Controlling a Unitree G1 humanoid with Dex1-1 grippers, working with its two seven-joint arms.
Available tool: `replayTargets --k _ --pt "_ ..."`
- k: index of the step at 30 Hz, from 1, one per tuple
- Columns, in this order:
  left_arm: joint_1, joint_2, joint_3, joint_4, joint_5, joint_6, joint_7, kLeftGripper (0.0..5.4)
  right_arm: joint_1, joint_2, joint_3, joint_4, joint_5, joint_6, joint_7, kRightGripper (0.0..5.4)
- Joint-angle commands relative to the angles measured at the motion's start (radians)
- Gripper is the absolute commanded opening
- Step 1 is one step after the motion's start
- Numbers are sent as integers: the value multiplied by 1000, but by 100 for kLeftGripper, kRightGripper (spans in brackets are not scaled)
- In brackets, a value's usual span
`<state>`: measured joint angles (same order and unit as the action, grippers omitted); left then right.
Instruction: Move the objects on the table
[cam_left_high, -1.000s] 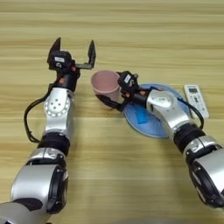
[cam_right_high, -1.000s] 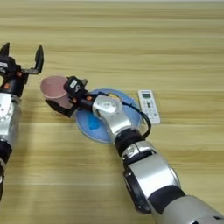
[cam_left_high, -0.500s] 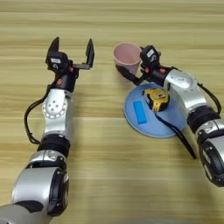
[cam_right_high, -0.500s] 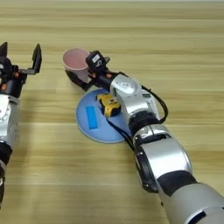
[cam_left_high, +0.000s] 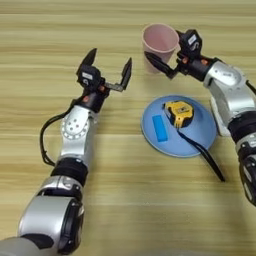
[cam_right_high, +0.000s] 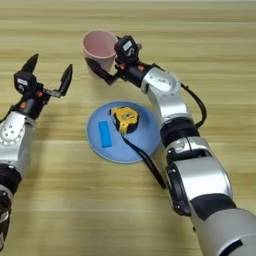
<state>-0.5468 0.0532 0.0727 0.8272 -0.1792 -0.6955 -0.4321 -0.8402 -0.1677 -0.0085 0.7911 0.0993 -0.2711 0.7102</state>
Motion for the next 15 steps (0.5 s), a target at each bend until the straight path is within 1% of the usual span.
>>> replayTargets --k 1,4,8,10,15 --pt "30 -11 -52 -22 19 32 -79 540 52 -39 -10 -68 21 34 21 456" --pt "43 -14 -74 -33 19 48 -115 540 82 -53 -10 -108 27 52 27 456" --pt "53 -14 -89 -41 20 66 -150 540 139 -66 3 -174 35 79 43 456" --pt "60 -15 -98 -48 24 68 -162 540 163 -66 10 -195 37 89 48 456" --pt "67 -15 -106 -57 31 78 -168 540 195 -54 33 -247 37 116 53 456"
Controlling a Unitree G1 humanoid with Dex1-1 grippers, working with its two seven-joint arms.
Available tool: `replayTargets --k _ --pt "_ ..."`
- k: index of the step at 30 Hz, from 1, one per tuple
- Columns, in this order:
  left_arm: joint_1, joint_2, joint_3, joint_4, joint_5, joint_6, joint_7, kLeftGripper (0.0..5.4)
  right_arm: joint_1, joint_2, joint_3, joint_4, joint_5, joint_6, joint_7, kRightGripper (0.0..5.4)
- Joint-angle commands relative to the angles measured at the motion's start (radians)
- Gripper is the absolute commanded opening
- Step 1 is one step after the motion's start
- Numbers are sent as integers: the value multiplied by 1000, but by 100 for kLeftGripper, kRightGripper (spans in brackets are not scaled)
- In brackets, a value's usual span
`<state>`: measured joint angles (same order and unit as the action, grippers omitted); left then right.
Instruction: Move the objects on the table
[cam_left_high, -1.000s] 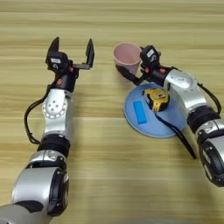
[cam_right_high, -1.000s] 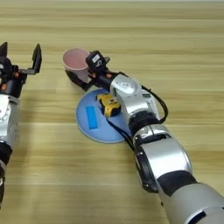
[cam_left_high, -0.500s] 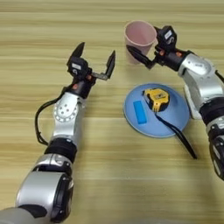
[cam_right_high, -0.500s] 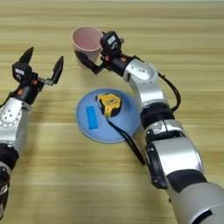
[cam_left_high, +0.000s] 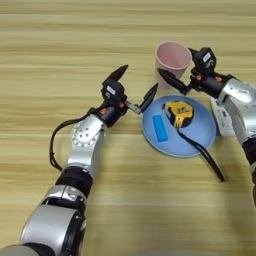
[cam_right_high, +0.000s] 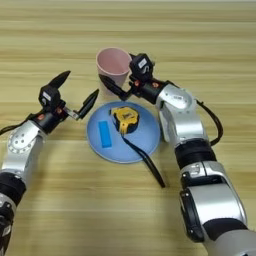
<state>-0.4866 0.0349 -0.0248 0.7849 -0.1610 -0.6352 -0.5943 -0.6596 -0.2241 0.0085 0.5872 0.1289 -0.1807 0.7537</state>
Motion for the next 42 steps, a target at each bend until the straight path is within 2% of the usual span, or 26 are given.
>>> replayTargets --k 1,15,22,32,42 --pt "7 3 -9 -16 13 18 -6 540 20 5 22 -54 7 30 11 456" --pt "19 1 -43 -20 18 43 -52 540 39 28 83 -133 4 61 15 456" --pt "21 2 -46 -22 19 45 -52 540 78 39 125 -213 5 90 32 456" --pt "26 3 -46 -33 22 43 -44 540 133 30 174 -298 2 133 62 456" --pt "27 4 -46 -38 28 41 -41 540 138 17 184 -299 -14 128 56 454"
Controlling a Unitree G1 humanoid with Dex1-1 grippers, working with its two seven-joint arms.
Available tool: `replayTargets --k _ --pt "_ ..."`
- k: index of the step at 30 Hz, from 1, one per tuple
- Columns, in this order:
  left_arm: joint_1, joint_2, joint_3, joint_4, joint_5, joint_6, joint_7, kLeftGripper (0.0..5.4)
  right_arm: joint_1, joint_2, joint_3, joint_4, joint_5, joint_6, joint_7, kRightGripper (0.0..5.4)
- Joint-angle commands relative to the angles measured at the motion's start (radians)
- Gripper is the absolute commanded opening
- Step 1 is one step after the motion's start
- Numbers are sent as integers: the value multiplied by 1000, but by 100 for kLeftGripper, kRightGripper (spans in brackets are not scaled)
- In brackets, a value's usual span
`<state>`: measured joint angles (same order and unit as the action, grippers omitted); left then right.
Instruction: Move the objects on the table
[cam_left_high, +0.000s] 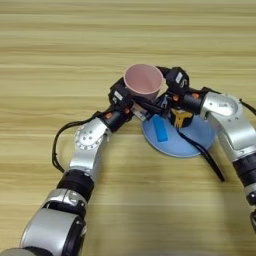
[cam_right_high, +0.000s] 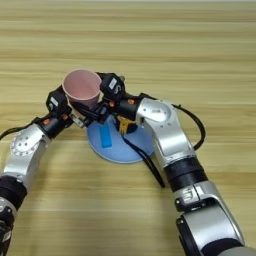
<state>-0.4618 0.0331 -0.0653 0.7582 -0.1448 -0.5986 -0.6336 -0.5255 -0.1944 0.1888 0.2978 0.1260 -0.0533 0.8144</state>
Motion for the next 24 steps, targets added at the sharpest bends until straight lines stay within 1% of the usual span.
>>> replayTargets --k 1,7,11,22,24 --pt "2 6 -5 -11 13 4 -2 523 4 -13 3 -9 -11 0 -6 454" --pt "2 5 -4 -9 18 1 -4 482 2 -11 1 -4 -12 -9 -12 454" --pt "1 5 -4 -8 23 2 -2 441 1 -11 -1 -2 -11 -11 -13 454" --pt "-2 3 0 -3 24 2 1 440 -3 -11 -4 3 -8 -14 -13 454" --pt "-2 3 1 -2 24 2 2 440 -4 -11 -5 3 -7 -14 -13 491"
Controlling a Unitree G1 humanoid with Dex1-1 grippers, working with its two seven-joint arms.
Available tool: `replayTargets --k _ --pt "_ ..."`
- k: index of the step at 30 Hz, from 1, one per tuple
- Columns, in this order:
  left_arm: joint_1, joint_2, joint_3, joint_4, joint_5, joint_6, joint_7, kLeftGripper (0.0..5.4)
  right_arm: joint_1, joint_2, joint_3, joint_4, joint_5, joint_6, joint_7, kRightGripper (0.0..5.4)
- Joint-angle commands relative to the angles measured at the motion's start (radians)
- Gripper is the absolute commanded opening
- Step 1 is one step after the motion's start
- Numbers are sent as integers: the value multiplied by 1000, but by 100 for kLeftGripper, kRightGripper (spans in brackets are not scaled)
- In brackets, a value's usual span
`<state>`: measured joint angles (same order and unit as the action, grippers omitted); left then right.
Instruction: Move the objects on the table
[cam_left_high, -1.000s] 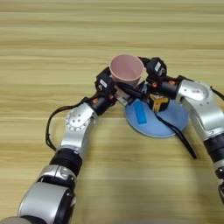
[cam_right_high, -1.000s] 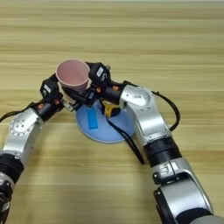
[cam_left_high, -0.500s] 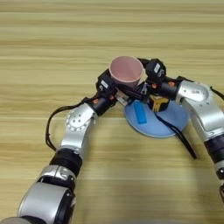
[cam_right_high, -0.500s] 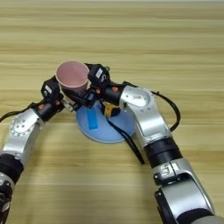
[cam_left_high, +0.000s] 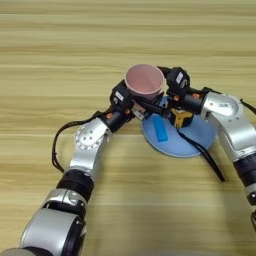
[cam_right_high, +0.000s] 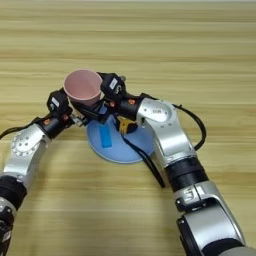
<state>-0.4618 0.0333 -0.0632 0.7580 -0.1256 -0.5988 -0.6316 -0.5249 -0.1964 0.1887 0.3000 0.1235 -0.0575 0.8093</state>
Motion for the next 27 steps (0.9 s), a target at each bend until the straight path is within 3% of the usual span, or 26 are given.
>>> replayTargets --k 1,4,16,27 --pt "-3 3 -1 -1 5 2 0 436 -5 -9 -5 0 -4 -9 -6 505" --pt "-4 3 0 0 5 1 1 426 -4 -9 -5 -4 0 -9 -3 540" --pt "-6 1 2 0 4 2 4 424 7 -17 -9 -18 11 -10 12 540" --pt "-10 -1 3 2 5 4 9 424 82 -75 -47 -96 77 3 61 540"
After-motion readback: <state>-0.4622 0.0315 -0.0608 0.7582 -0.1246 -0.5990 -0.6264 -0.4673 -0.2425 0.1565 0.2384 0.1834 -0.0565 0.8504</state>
